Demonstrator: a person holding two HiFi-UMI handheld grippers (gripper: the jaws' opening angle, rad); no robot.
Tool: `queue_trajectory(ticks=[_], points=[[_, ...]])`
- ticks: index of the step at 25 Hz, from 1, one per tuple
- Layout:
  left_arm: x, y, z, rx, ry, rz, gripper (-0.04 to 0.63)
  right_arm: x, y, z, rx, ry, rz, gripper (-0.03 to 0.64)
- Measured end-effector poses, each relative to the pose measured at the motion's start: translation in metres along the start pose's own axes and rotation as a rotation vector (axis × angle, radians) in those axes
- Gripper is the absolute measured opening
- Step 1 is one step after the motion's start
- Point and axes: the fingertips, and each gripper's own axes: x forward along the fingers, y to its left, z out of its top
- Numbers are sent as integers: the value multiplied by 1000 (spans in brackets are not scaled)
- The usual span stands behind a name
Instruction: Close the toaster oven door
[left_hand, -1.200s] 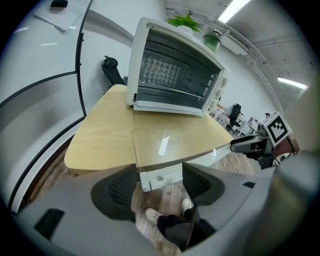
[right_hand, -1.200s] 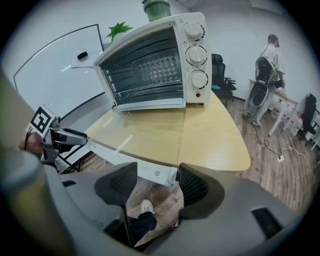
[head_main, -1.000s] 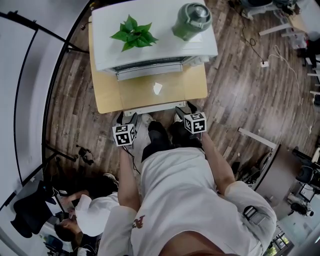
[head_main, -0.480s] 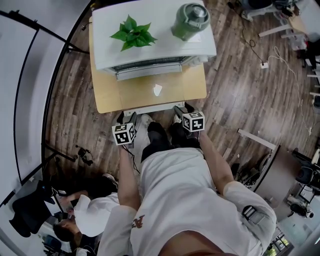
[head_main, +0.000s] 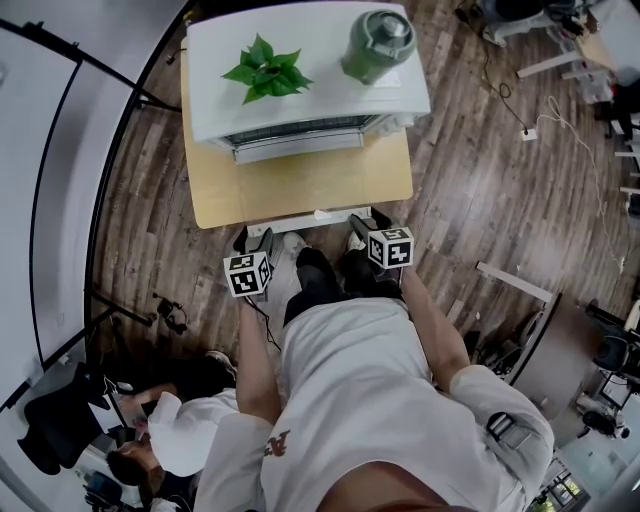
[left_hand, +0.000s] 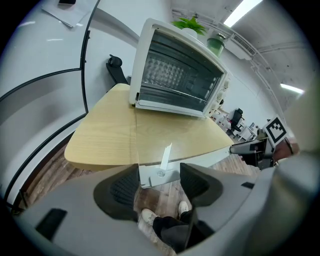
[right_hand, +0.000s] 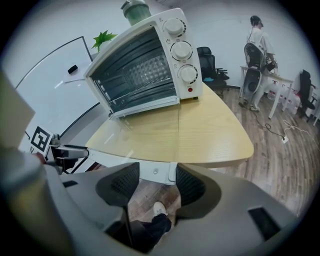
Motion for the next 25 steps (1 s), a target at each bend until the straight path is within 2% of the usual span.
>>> queue_trajectory(ticks=[14, 25], points=[[-26, -9, 20, 3, -64, -27, 261, -25, 10, 21, 45, -69, 37, 236], [-52, -16, 48, 2, -145, -43, 264, -51, 19, 45, 84, -142, 64, 238]])
